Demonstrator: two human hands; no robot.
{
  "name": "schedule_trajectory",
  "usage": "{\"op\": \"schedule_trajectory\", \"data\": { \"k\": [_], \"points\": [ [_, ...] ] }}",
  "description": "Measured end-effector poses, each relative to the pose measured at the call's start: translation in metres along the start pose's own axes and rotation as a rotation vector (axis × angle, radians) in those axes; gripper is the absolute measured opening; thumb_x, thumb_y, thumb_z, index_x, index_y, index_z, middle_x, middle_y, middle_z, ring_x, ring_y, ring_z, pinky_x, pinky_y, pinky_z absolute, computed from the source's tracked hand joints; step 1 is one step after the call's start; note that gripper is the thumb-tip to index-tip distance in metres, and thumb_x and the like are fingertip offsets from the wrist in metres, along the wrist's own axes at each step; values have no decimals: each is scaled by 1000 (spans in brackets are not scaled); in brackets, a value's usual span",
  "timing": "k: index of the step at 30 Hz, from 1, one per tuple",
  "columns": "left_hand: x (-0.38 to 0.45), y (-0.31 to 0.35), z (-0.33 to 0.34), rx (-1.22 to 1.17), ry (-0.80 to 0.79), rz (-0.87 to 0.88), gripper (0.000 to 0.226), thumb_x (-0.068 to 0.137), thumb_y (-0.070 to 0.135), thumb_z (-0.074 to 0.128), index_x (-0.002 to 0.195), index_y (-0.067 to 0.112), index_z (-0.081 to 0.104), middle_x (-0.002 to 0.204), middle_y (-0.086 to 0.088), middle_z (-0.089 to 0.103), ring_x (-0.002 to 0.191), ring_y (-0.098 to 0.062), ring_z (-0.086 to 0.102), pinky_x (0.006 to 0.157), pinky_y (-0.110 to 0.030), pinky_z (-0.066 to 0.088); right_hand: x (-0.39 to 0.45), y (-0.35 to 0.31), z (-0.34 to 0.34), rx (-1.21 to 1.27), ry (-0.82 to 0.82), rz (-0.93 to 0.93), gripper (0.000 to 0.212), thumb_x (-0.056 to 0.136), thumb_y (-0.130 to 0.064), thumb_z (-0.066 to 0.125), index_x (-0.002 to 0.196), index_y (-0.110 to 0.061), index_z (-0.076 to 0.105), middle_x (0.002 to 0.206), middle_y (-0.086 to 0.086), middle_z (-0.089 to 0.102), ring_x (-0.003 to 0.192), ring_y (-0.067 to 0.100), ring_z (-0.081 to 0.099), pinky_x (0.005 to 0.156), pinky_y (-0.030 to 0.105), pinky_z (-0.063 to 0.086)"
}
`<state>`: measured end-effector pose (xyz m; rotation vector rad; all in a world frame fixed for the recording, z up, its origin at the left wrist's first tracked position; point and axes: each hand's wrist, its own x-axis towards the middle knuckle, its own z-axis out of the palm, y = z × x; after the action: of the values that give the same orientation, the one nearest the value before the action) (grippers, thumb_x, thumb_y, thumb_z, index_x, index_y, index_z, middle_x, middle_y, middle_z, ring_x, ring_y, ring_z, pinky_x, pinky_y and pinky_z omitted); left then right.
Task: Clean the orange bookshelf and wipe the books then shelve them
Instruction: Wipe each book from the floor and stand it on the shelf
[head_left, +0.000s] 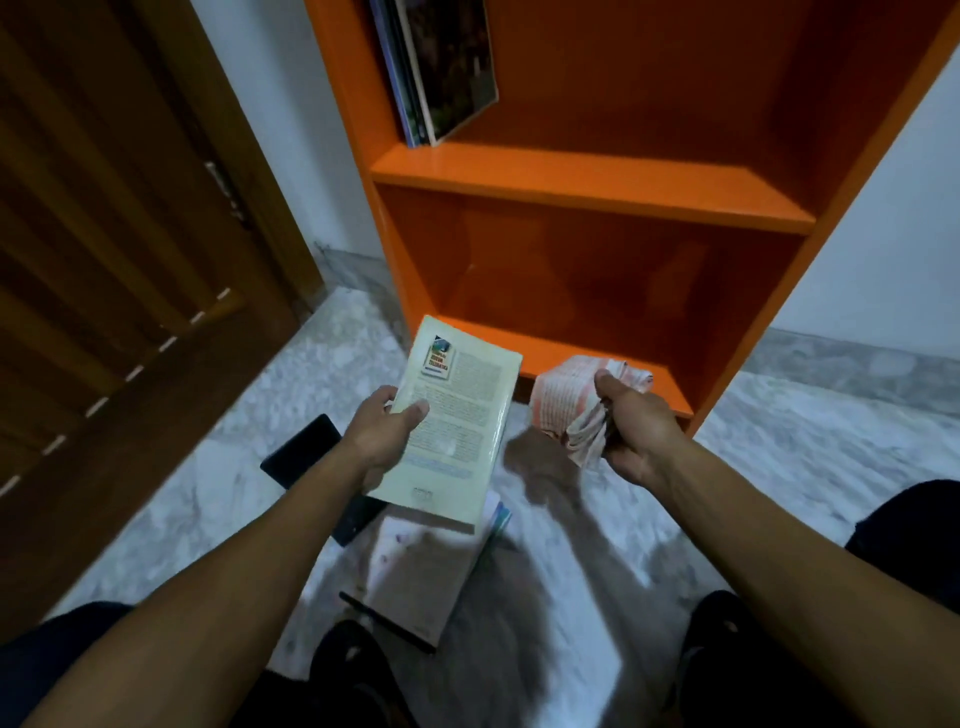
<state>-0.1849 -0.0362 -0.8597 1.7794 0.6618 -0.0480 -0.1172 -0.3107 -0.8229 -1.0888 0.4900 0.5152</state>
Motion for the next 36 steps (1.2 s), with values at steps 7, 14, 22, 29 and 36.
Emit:
{"op": "schedule_trajectory", "data": {
  "k": [7,14,22,29,36],
  "points": [
    [-39,96,-37,-292,-112,118,29,102,20,54,130,11,55,118,-11,73,103,-31,72,90,-53,57,-29,-46,43,-95,6,-515,28,104,-31,48,122,-13,60,105,10,71,89,21,70,73,38,60],
    [-74,116,-14,-359,-101,203,28,102,25,53,123,7,57,113,-12,74,103,-34,72,95,-58,53,-47,-87,91,-873,6,-1177,27,97,-25,55,123,-27,60,128,-1,65,123,16,56,106,45,39],
    [-73,113,16,-578,52,144,25,103,26,52,118,9,63,104,-13,76,92,-28,75,76,-43,62,-37,8,57,-1294,-385,-1452,59,87,-8,46,145,-16,48,154,2,41,149,19,26,123,50,4],
    [-66,107,10,-583,203,89,24,103,29,52,107,10,67,99,-7,77,84,-23,76,65,-33,62,-40,35,20,-1241,-634,-1378,32,100,-12,44,125,-12,63,131,4,64,135,17,49,117,50,24],
    [-67,105,-5,-517,255,119,20,103,32,52,102,19,67,97,0,78,87,-21,76,75,-37,61,-47,26,25,-1102,-609,-1337,26,98,-14,38,109,-11,61,99,-12,63,85,1,54,79,19,39]
  ]
}}
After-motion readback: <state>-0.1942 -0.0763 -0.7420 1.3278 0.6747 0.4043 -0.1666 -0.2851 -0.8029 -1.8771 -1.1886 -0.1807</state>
